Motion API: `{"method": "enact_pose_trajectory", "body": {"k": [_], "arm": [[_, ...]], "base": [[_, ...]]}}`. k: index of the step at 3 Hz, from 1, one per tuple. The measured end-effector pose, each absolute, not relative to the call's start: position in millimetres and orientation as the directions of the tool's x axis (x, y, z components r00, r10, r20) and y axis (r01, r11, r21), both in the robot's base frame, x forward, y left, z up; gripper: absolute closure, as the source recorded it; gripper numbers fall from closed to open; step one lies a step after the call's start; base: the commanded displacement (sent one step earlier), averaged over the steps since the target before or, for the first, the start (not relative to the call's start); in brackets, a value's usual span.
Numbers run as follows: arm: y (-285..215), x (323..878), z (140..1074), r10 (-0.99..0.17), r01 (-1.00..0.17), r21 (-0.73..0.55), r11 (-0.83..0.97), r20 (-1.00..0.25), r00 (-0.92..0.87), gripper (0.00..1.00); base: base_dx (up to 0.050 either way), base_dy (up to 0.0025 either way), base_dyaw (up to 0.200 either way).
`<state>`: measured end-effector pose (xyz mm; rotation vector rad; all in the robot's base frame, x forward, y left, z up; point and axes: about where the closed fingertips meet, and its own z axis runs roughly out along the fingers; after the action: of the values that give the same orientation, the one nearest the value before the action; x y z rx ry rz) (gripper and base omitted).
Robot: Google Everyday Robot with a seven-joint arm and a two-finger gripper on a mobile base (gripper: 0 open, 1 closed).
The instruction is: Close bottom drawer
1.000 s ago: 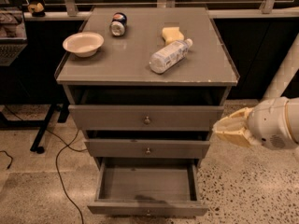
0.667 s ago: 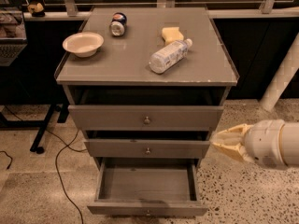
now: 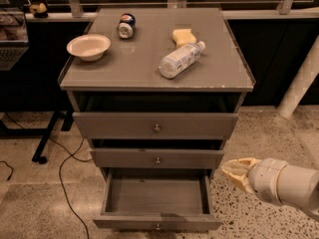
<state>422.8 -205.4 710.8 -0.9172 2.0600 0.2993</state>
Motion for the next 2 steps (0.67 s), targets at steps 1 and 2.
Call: {"method": "enact_pose_trajectory", "body": {"k": [1, 2], "arm": [[-211.6, 426.6, 675.2, -0.466, -0.683, -0.061, 0.727, -0.776, -0.426, 1.00], [-211.5, 426.7, 672.5, -0.462, -0.683, -0.056, 0.728, -0.776, -0.429, 1.00]], "base": [[0.000, 0.00000, 0.000], [0.000, 0.00000, 0.000]]}}
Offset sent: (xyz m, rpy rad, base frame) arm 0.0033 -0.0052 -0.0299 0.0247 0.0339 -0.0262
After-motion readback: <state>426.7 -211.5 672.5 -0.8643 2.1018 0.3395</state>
